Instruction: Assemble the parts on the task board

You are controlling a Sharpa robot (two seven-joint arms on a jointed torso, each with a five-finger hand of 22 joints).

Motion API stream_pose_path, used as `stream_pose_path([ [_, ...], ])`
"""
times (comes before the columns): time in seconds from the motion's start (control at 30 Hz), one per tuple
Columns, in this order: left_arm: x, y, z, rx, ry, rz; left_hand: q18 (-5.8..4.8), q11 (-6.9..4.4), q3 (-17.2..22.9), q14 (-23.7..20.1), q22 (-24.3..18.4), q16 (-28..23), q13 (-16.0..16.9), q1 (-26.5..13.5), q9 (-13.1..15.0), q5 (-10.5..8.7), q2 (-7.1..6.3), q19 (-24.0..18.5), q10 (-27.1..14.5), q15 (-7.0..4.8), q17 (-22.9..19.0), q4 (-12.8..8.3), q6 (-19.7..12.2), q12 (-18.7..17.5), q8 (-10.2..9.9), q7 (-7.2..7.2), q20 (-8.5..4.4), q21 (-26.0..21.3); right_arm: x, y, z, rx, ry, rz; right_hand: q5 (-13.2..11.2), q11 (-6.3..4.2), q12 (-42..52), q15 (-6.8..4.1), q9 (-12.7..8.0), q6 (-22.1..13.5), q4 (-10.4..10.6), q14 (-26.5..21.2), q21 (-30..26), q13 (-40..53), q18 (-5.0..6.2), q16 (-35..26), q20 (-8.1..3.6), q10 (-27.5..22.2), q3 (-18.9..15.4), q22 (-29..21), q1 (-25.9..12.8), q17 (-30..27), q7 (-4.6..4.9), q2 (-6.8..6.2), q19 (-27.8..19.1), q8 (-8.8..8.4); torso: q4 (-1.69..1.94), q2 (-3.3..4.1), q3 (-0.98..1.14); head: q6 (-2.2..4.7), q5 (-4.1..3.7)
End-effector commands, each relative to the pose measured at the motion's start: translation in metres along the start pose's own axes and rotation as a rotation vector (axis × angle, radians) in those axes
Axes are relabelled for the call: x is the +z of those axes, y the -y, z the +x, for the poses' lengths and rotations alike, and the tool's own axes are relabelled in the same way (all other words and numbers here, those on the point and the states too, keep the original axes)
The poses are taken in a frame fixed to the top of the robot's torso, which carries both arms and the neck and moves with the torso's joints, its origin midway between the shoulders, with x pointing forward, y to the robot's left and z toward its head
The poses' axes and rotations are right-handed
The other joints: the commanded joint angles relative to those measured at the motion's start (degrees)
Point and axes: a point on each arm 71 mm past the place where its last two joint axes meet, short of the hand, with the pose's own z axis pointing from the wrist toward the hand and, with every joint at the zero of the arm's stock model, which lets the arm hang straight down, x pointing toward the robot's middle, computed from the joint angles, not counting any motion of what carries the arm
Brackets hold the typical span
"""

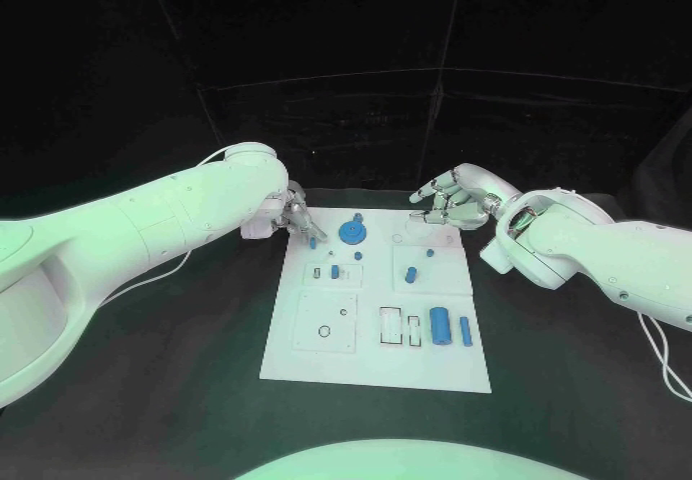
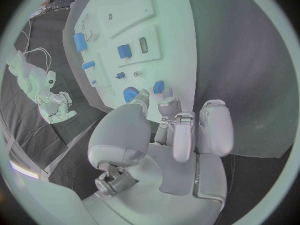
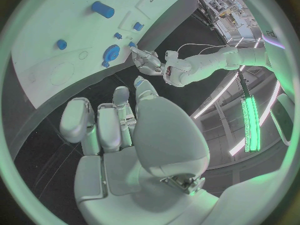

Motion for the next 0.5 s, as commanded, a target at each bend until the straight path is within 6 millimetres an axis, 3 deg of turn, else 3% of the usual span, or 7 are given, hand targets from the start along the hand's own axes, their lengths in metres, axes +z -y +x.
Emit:
stream_pose_path([
  [0.03, -0.0001, 0.0026, 0.0009, 0.007, -0.017, 0.017, -0.12, -0.13, -0.1, 6.1, 0.1, 0.2, 0.0, 0.7, -0.1, 0.05, 0.15, 0.2, -0.1, 0.2, 15.1, -0.4, 0.5, 0.1, -0.2, 0.0, 0.23, 0.2, 0.0006, -0.0021, 0.0, 0.001, -0.003, -0.013, -0.1, -0.05, -0.2, -0.43, -0.1, -0.5, -0.1, 1.1, -0.3, -0.1, 0.92, -0.3, -0.03, -0.3, -0.2, -0.1, -0.2, -0.1, 0.01, 0.36, -0.6, 0.32, -0.05, 0.02, 0.01, -0.21, 0.2],
  [0.3, 0.0005, 0.0034, 0.0015, 0.009, -0.02, 0.017, -0.13, -0.13, -0.2, 6.1, 0.1, 0.2, 0.0, 1.5, -0.2, 0.05, 0.57, 0.2, 0.0, 0.2, 15.1, -0.8, 0.7, 0.1, -0.3, 0.0, 0.23, 0.2, 0.0011, -0.0026, 0.0005, 0.002, -0.005, -0.014, -0.1, -0.07, -0.2, -0.45, 0.0, -0.5, -0.3, 1.1, -0.3, -0.1, 0.92, -0.3, -0.04, -0.3, -0.1, -0.1, 0.1, -0.1, -0.01, 0.38, -0.5, 0.38, -0.03, 0.0, 0.03, -0.38, 0.17],
  [0.5, 0.0007, 0.0037, 0.0016, 0.009, -0.02, 0.016, -0.12, -0.17, 0.2, 6.1, 0.1, 0.2, 0.0, 3.1, -0.5, 0.05, 1.71, 0.2, 0.0, 0.17, 15.1, -1.7, 0.8, 0.1, -0.4, -0.02, 0.21, 0.1, 0.0014, -0.003, 0.0008, 0.002, -0.006, -0.015, -0.2, -0.08, -0.2, -0.46, 0.0, -0.5, -0.4, 1.1, -0.4, -0.1, 0.93, -0.4, -0.04, -0.3, -0.1, -0.2, 0.3, -0.1, -0.02, 0.39, -0.5, 0.41, 0.0, 0.0, 0.04, -0.32, 0.07],
])
